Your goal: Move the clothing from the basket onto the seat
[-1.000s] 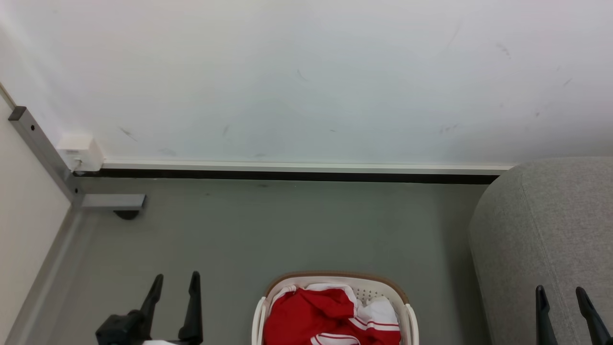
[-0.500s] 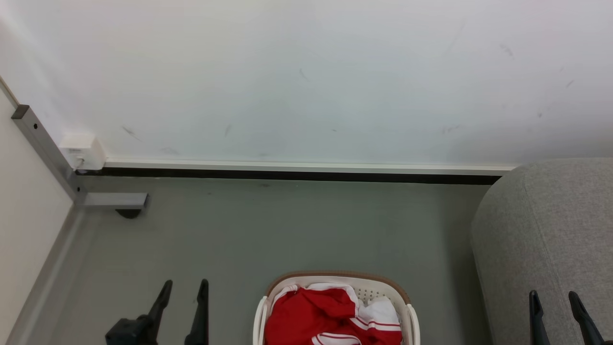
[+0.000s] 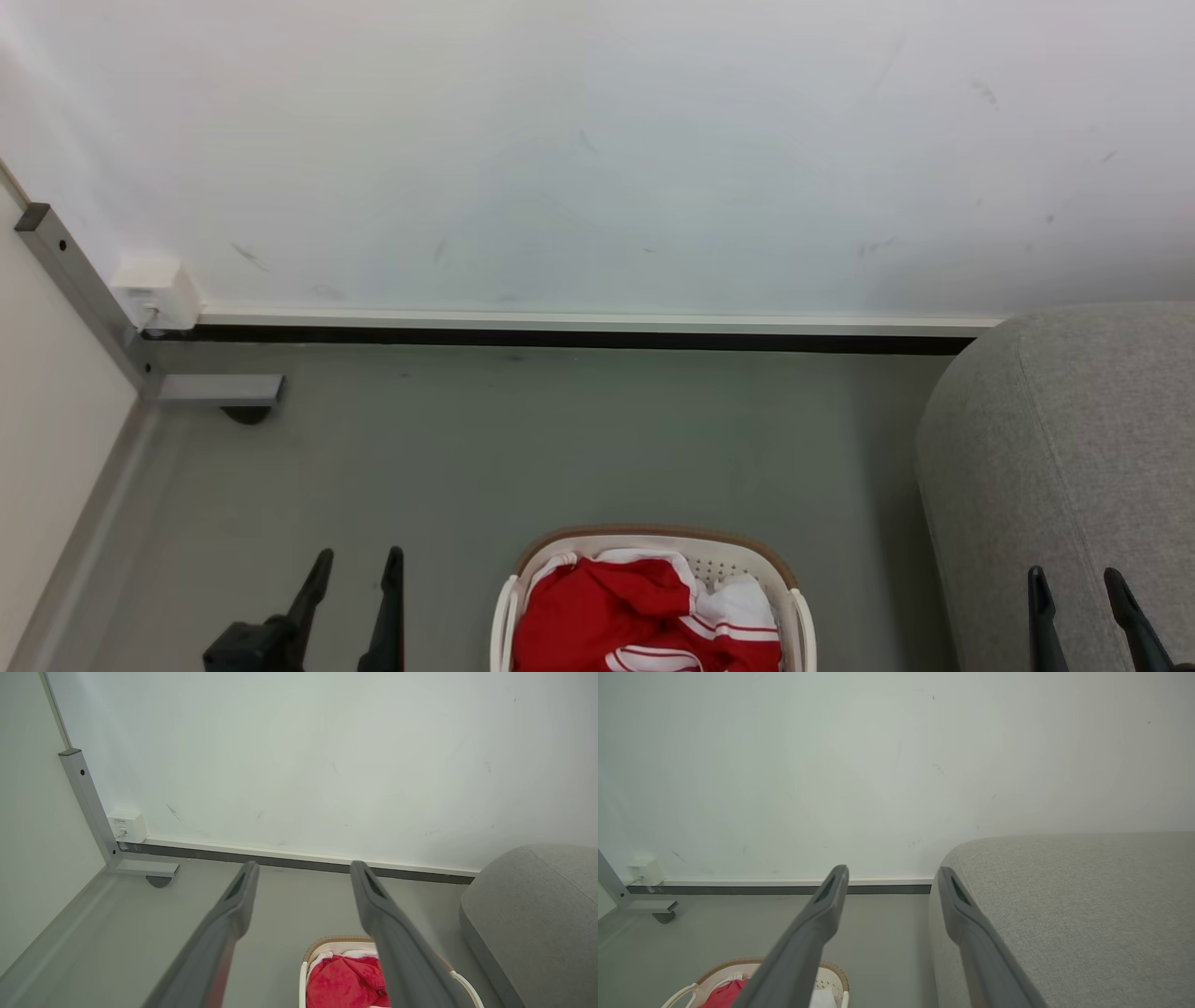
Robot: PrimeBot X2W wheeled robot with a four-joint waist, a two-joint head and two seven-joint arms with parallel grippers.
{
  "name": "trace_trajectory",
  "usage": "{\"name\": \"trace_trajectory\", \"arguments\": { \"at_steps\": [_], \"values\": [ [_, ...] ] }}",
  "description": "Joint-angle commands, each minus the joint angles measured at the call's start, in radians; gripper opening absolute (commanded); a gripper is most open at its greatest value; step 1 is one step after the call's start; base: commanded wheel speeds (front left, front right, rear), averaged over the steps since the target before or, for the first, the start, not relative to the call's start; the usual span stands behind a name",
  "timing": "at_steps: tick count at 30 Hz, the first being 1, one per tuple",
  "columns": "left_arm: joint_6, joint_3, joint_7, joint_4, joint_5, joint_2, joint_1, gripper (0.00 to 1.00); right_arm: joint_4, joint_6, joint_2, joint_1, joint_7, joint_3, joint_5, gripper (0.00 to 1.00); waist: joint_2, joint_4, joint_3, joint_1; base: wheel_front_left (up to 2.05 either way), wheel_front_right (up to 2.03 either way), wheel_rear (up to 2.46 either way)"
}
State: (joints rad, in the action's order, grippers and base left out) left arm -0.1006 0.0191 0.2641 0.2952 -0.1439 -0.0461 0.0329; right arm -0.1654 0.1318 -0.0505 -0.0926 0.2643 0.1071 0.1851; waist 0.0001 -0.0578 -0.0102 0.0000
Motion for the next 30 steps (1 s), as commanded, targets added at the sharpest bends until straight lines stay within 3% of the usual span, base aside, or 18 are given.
{"name": "trace_trajectory", "arguments": {
  "at_steps": [1, 10, 16, 22, 26, 30],
  "values": [
    [-0.001, -0.001, 0.001, 0.002, -0.004, -0.008, -0.001, 1.0, -0.004, -0.002, 0.0, -0.002, 0.0, 0.0, 0.004, 1.0, -0.0001, 0.003, -0.002, 0.0, 0.0, 0.0, 0.0],
    [-0.013, 0.016, 0.001, 0.005, 0.032, -0.013, 0.048, 1.0, 0.022, -0.002, 0.0, 0.04, 0.0, -0.02, -0.003, 1.0, -0.0001, 0.057, -0.059, 0.0, 0.0, 0.0, 0.0],
    [-0.027, 0.106, 0.001, 0.052, 0.071, -0.033, 0.157, 1.0, 0.057, -0.002, -0.001, 0.089, 0.0, -0.038, -0.043, 1.0, -0.0001, 0.124, -0.156, 0.0, 0.0, 0.0, 0.0],
    [-0.028, 0.254, -0.015, 0.23, 0.127, -0.04, 0.344, 1.0, 0.099, -0.002, 0.0, 0.158, 0.0, -0.058, -0.022, 1.0, -0.0001, 0.185, -0.295, 0.0, 0.0, 0.0, 0.0],
    [-0.027, 0.328, -0.087, 0.364, 0.178, -0.032, 0.476, 1.0, 0.123, -0.002, 0.0, 0.213, 0.0, -0.076, 0.001, 1.0, -0.0001, 0.223, -0.389, 0.0, 0.0, 0.0, 0.0],
    [0.001, 0.365, -0.16, 0.489, 0.227, -0.029, 0.585, 1.0, 0.146, -0.002, 0.0, 0.27, 0.0, -0.1, 0.032, 1.0, -0.0001, 0.264, -0.482, 0.0, 0.0, 0.0, 0.0]
  ]
}}
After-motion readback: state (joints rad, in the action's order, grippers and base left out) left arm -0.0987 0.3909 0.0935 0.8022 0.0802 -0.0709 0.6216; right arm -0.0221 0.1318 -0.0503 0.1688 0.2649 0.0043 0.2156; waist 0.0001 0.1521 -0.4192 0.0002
